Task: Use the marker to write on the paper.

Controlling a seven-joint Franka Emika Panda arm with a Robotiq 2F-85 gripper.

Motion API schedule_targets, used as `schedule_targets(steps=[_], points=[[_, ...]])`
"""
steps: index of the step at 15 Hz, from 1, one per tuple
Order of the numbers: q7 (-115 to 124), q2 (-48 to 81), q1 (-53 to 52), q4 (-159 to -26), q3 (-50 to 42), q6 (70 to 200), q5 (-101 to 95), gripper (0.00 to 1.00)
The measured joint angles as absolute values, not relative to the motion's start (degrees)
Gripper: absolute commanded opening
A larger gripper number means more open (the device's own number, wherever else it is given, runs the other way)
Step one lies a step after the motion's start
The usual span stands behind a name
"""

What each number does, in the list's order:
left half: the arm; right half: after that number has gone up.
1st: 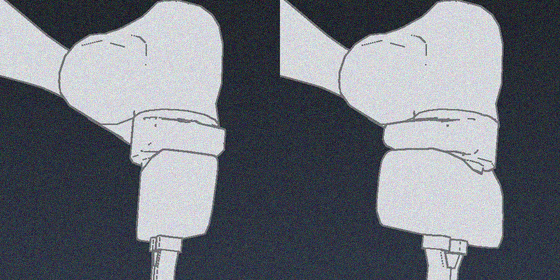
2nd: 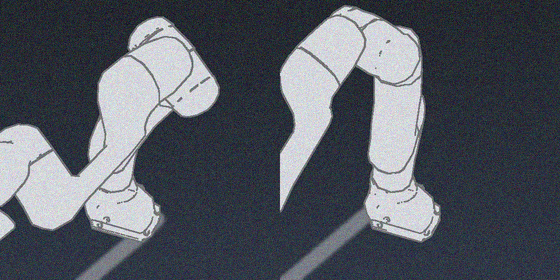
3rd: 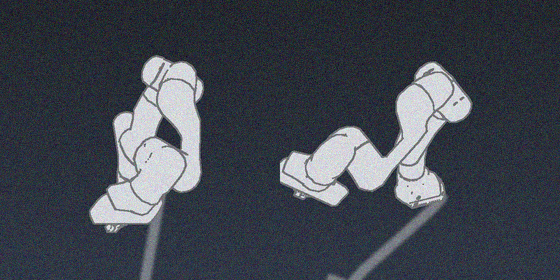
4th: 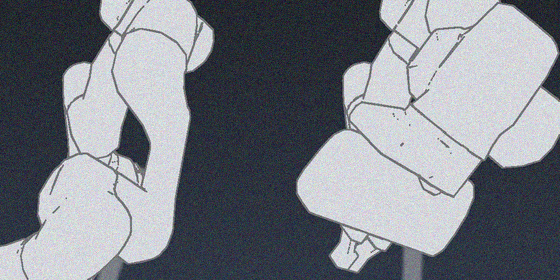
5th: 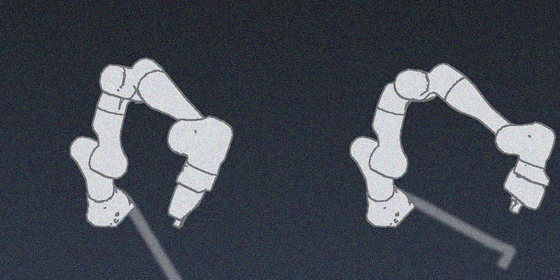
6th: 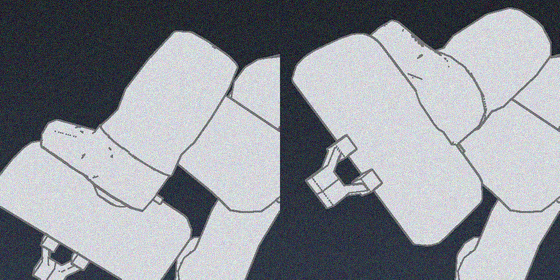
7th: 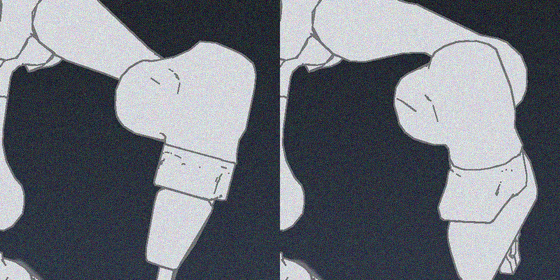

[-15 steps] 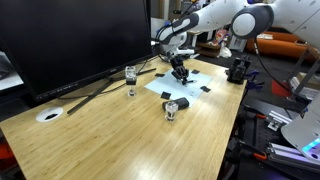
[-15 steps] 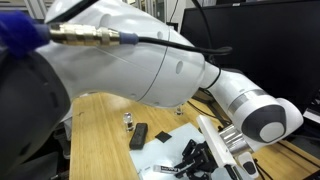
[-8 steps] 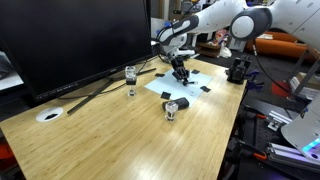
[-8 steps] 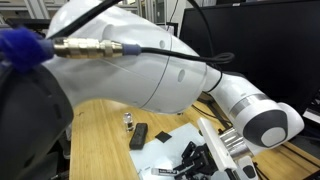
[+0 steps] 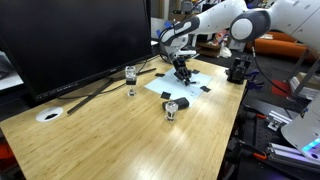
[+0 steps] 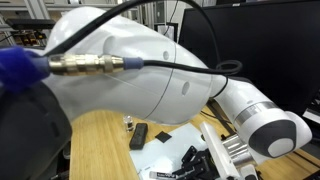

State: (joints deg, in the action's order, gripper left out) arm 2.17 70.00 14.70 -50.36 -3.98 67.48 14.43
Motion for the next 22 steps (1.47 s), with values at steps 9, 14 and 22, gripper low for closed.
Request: schedule_targets(steps=[9,14,22], points=[[3.8,70.9,15.8,-50.4,-3.6,65.4,16.9,0.05],[3.8,71.5,15.3,-50.6,-2.0,64.6,19.1,0.05],[3.8,71.2,14.9,-50.2,-0.6,65.4,19.7,0.05]])
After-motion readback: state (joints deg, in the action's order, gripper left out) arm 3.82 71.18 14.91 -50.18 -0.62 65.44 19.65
